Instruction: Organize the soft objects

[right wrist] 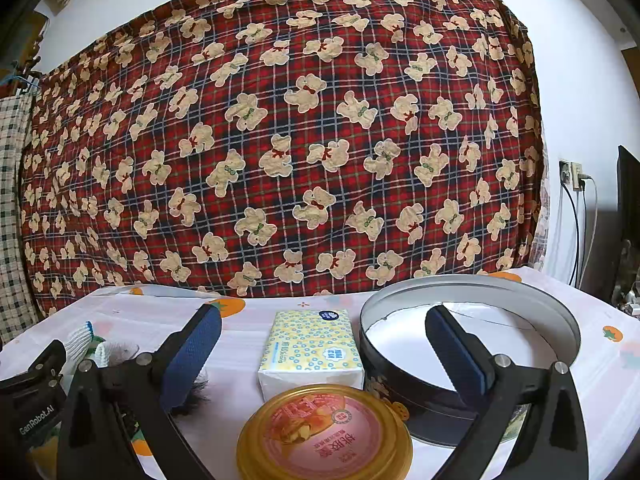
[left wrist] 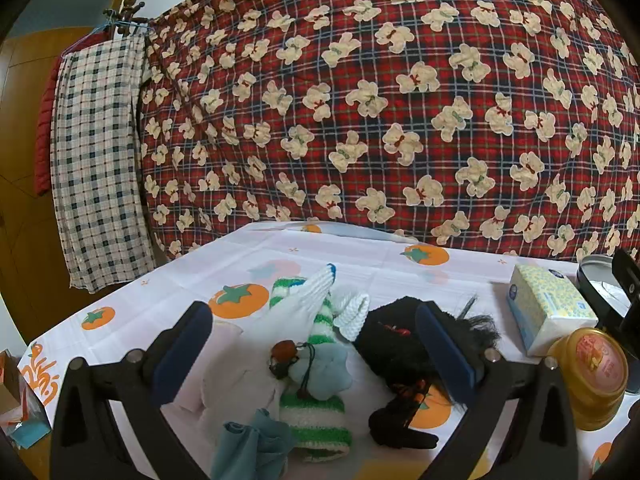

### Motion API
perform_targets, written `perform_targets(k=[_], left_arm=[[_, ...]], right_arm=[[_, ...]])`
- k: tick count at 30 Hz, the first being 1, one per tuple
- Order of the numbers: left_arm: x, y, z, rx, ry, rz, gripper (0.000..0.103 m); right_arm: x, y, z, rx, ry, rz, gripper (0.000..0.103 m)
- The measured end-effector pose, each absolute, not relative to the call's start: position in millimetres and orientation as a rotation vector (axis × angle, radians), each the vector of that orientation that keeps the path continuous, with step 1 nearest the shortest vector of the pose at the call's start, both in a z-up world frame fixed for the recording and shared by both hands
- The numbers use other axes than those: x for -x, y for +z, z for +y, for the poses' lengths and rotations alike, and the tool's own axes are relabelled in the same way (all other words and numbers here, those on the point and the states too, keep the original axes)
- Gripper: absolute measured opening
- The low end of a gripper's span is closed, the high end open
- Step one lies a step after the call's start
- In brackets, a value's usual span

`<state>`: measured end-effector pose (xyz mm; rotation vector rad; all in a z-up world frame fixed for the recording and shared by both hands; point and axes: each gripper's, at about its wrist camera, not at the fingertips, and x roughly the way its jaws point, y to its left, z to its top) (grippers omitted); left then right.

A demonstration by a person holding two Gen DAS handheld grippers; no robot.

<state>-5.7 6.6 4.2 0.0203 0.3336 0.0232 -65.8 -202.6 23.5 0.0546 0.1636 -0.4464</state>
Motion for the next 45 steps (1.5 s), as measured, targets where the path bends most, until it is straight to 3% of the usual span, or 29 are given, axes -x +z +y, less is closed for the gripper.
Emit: perform_targets(k=[45], left_arm=[[5, 4, -8, -0.036, -0.037, 0.334, 0.103]], right_arm=[[75, 26, -212, -0.079, -0.563, 0.155, 0.103]])
